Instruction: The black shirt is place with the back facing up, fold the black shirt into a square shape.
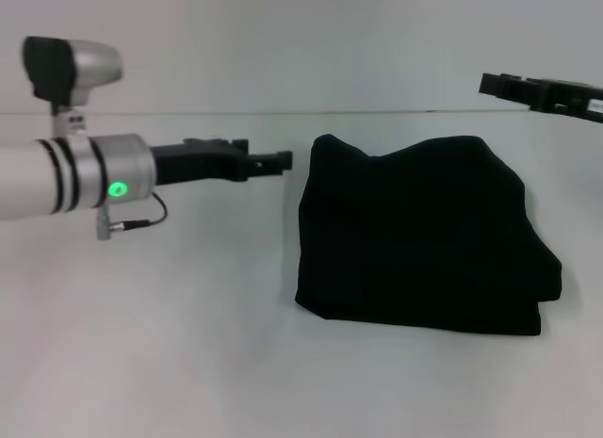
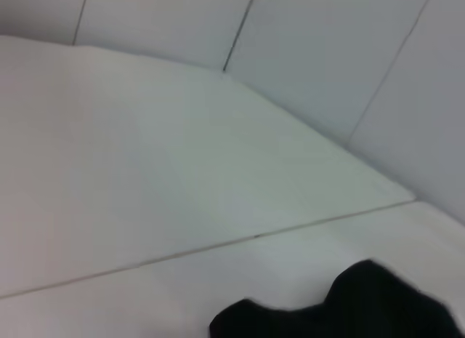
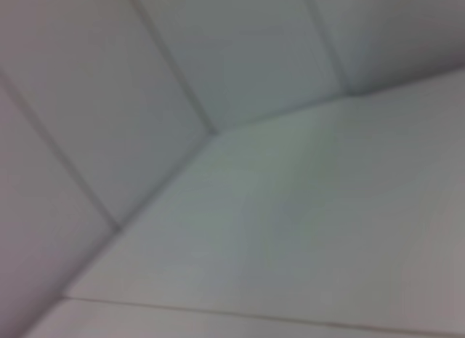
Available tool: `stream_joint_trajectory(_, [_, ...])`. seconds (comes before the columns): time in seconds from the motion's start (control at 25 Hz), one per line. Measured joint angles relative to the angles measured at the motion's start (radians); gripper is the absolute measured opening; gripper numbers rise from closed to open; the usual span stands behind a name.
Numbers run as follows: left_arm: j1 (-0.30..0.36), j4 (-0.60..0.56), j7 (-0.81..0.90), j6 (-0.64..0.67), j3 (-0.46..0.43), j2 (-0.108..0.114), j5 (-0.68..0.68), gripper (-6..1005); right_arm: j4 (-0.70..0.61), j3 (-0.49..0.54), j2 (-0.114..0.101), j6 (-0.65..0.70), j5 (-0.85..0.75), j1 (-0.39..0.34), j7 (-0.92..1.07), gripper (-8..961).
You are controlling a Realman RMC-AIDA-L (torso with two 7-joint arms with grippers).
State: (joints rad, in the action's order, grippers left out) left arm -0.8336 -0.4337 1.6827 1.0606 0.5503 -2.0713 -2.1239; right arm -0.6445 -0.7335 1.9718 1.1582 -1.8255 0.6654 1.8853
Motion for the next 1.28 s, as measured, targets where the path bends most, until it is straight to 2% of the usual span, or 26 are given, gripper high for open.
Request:
stream_joint_trajectory(0.12, [-0.019,0.003,0.061,-0.118,0.128,-0.02,0.0,882,-0.031,0.055,-0.001,0.103,0.028,-0.029,-0.034,238])
stream_joint_trajectory(0.28, [-0.042,0.004,0.162,-0.281,0.32,-0.049,-0.001,880,-0.054,0.088,-0.003,0.133,0.033,-0.042,-0.029,371])
stream_joint_trajectory(0.32, [-0.047,0.004,0.18,-0.298,0.348,-0.051,-0.001,880,-0.056,0.089,-0.003,0.133,0.033,-0.043,-0.027,452])
stream_joint_trajectory(0.36, [-0.047,0.004,0.18,-0.298,0.348,-0.051,-0.001,880,-0.056,0.089,-0.003,0.134,0.033,-0.042,-0.026,534])
stream_joint_trajectory(0.4, [-0.061,0.005,0.212,-0.328,0.393,-0.055,-0.001,879,-0.056,0.089,-0.004,0.135,0.032,-0.04,-0.026,615])
stream_joint_trajectory(0.6, [-0.077,0.007,0.223,-0.347,0.4,-0.066,0.003,877,-0.056,0.077,-0.002,0.128,0.026,-0.027,-0.033,842])
stream_joint_trajectory(0.8, [-0.093,0.011,0.239,-0.354,0.401,-0.069,0.004,878,-0.057,0.077,0.001,0.125,0.023,-0.019,-0.037,889])
stream_joint_trajectory(1.08, [-0.114,0.019,0.251,-0.356,0.401,-0.069,0.006,879,-0.056,0.057,0.01,0.126,0.023,-0.011,-0.059,888])
stream_joint_trajectory(1.28, [-0.132,0.026,0.251,-0.392,0.405,-0.086,0.002,880,-0.052,0.038,0.024,0.107,0.023,-0.008,-0.091,887])
